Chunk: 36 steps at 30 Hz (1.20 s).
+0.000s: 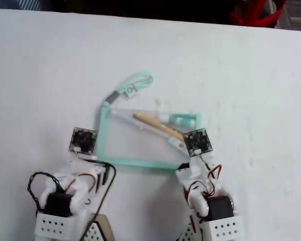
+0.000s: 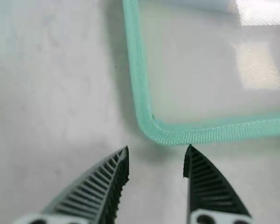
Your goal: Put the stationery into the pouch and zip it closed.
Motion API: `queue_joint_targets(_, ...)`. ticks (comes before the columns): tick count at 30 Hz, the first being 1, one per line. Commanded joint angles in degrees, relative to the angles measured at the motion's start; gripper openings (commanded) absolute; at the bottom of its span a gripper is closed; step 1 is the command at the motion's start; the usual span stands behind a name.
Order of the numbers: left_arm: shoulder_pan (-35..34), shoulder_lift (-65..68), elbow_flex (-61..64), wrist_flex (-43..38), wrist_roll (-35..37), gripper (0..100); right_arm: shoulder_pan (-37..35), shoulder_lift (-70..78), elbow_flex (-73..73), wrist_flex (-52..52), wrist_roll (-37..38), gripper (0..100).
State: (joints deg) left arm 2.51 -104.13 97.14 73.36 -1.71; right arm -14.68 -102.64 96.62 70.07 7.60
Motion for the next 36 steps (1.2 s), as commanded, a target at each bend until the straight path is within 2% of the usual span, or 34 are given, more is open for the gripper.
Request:
queue_joint_targets(1, 0.1, -0.5, -0.1, 0.3, 0.6, 20, 0.0, 0.5, 0.4, 0.5, -0.1, 1.8)
queue_joint_targets(36, 0.1, -0.5, -0.1, 0.3, 0.6, 20, 0.0, 0.7, 0.4, 0.6, -0.1, 1.8)
